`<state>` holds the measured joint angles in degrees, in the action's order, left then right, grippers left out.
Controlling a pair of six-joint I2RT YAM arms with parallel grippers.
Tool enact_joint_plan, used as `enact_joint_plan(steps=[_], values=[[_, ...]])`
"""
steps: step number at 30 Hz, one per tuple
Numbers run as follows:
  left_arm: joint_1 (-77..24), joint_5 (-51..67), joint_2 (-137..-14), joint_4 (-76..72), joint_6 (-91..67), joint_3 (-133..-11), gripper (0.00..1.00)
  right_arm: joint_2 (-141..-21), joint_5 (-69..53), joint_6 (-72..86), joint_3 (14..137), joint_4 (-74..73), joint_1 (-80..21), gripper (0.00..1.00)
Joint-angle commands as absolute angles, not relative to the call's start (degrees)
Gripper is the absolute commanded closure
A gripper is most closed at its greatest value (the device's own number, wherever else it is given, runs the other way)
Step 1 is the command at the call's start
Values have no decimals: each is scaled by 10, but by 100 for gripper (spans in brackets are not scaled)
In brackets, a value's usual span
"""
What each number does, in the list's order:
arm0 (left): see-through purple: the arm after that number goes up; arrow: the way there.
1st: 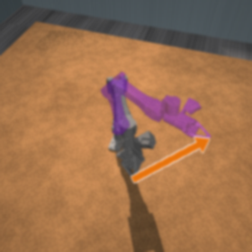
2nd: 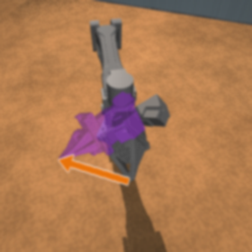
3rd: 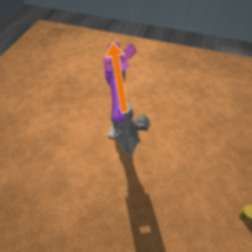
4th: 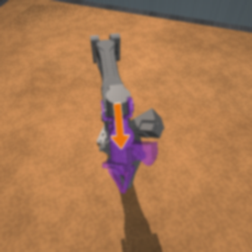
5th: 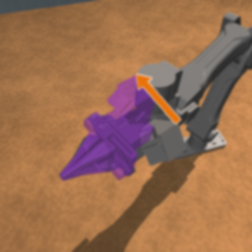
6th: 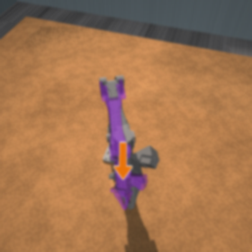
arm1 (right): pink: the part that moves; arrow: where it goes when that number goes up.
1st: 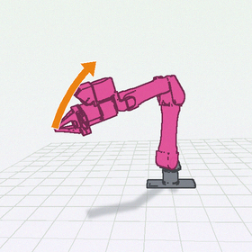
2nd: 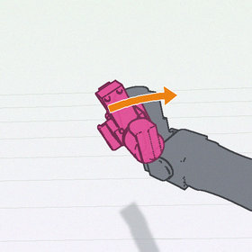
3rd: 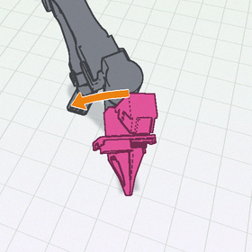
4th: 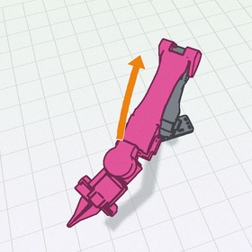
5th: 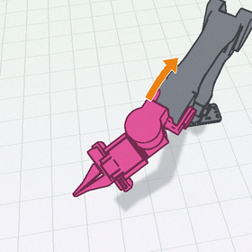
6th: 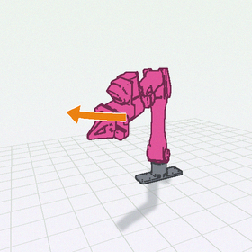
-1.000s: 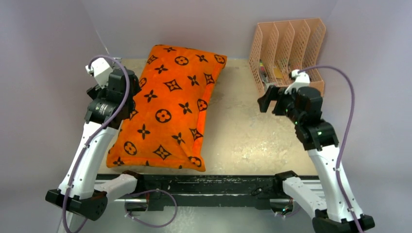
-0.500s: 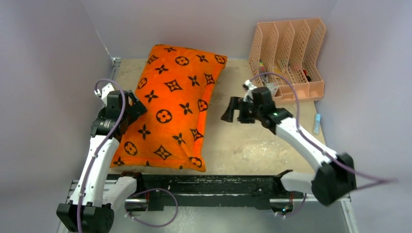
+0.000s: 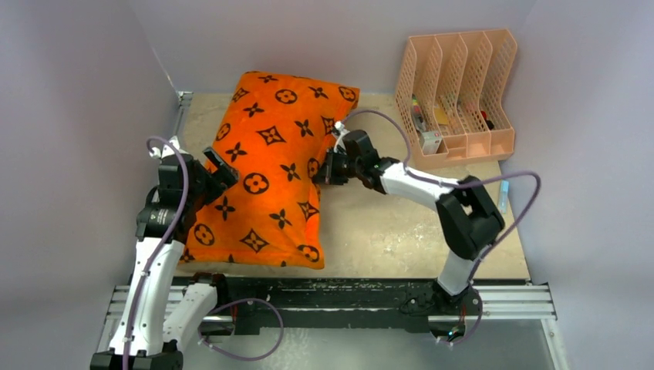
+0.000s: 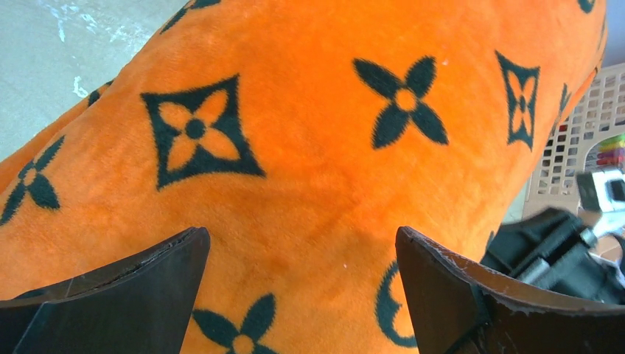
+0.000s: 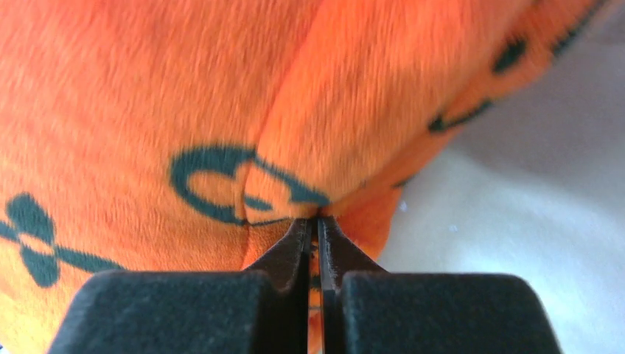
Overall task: Remove the pillowcase from the pillow
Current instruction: Move the pillow to the center of the board.
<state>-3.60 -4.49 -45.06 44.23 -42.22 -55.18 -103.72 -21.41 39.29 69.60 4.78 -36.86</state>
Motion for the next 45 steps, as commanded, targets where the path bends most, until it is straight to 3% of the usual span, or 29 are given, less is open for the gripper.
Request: enact_joint_plan(steps=[1, 5, 6, 8, 10, 13, 16, 19, 26, 31, 33, 37, 39, 41, 43, 45], values=[[-30, -62, -463, 426, -416, -556, 1, -922, -77, 414, 593, 125, -424, 99], [-29, -123, -526, 432, -464, -538, 1, -892, 12, 419, 545, 154, -580, 100], [-29, -108, -541, 417, -470, -530, 1, -908, 2, 405, 567, 132, -604, 89], [-29, -75, -559, 379, -484, -505, 1, -938, 8, 376, 644, 21, -634, 56], [-29, -65, -556, 357, -498, -484, 1, -929, 57, 331, 692, -68, -653, 32], [-29, -64, -532, 352, -501, -473, 1, -863, 119, 300, 700, -122, -658, 10], [-29, -67, -508, 359, -497, -472, 1, -788, 257, 260, 677, -139, -656, 1], [-29, -67, -494, 363, -502, -465, 1, -744, 333, 229, 660, -127, -615, 1], [-29, 1, -479, 331, -494, -452, 1, -770, 151, 255, 685, -32, -423, 1], [-29, 37, -492, 316, -500, -439, 1, -880, 131, 253, 791, -56, -363, 1], [-29, 39, -487, 319, -497, -438, 1, -928, 80, 257, 794, 0, -328, 1], [-29, 57, -491, 339, -484, -452, 1, -1098, -184, 347, 899, 5, -246, 2], [-29, 66, -497, 356, -474, -462, 1, -1201, -318, 359, 995, -68, -231, 18], [-29, 66, -499, 363, -466, -463, 1, -1234, -376, 355, 1009, -46, -239, 66], [-29, 61, -499, 368, -465, -457, 1, -1198, -327, 344, 942, -4, -264, 81], [-29, 67, -500, 359, -459, -448, 4, -1128, -219, 311, 867, -3, -302, 87]])
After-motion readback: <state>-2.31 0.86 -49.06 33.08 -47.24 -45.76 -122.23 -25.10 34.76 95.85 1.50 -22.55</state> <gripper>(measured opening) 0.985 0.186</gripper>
